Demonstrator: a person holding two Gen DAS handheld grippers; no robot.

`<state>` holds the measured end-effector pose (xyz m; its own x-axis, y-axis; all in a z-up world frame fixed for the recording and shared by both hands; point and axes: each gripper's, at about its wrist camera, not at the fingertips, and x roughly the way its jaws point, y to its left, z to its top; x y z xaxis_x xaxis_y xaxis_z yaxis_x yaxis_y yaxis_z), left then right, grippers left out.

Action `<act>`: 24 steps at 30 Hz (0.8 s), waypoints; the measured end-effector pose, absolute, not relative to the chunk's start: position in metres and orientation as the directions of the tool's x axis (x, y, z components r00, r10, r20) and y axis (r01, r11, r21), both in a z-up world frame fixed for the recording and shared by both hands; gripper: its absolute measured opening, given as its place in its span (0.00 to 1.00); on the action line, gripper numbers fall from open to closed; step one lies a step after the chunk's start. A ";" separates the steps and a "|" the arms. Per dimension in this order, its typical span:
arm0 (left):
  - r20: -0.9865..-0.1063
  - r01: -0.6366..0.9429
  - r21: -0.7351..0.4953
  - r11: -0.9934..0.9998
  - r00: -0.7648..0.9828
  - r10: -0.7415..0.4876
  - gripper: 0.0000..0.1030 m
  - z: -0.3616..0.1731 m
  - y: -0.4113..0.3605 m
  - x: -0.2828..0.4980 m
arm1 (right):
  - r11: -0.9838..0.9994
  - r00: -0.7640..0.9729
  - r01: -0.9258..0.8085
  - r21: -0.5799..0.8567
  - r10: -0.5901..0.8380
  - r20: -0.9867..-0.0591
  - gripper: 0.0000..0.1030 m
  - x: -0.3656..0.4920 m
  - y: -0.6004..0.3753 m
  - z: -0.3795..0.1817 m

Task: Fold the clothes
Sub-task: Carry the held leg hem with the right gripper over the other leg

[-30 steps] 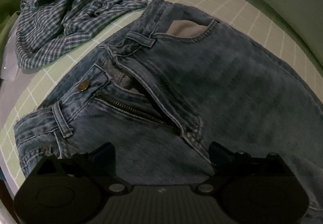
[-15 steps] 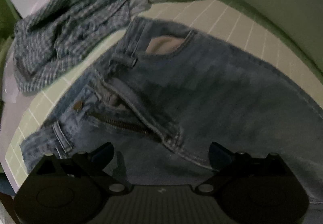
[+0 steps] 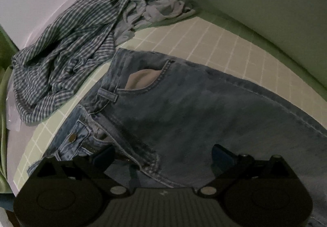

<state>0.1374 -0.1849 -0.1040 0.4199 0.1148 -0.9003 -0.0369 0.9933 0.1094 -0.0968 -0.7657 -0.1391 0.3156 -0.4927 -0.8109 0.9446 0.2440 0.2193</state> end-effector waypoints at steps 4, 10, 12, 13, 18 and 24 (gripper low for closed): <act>-0.904 -0.035 0.108 0.994 0.413 0.112 0.97 -0.107 -0.192 0.141 | 0.144 0.253 0.967 0.210 -0.444 -0.860 0.81 -0.065 -0.787 -0.159; -0.902 -0.016 0.124 0.992 0.414 0.120 0.97 -0.110 -0.201 0.145 | 0.138 0.108 0.990 0.041 -0.522 -0.846 0.50 -0.052 -0.790 -0.164; -0.902 -0.014 0.125 0.992 0.415 0.120 0.97 -0.112 -0.203 0.146 | 0.117 0.100 0.992 0.043 -0.540 -0.835 0.31 -0.057 -0.790 -0.163; -0.899 -0.018 0.119 0.993 0.422 0.116 0.97 -0.112 -0.204 0.146 | 0.106 0.103 0.993 0.054 -0.545 -0.832 0.20 -0.060 -0.791 -0.162; -0.882 -0.005 0.106 0.994 0.460 0.097 0.97 -0.107 -0.208 0.150 | 0.036 0.132 0.990 0.133 -0.521 -0.843 0.08 -0.063 -0.802 -0.153; -0.864 -0.009 0.113 0.994 0.493 0.102 0.97 -0.099 -0.205 0.158 | 0.120 0.234 0.972 0.202 -0.561 -0.794 0.06 -0.031 -0.819 -0.153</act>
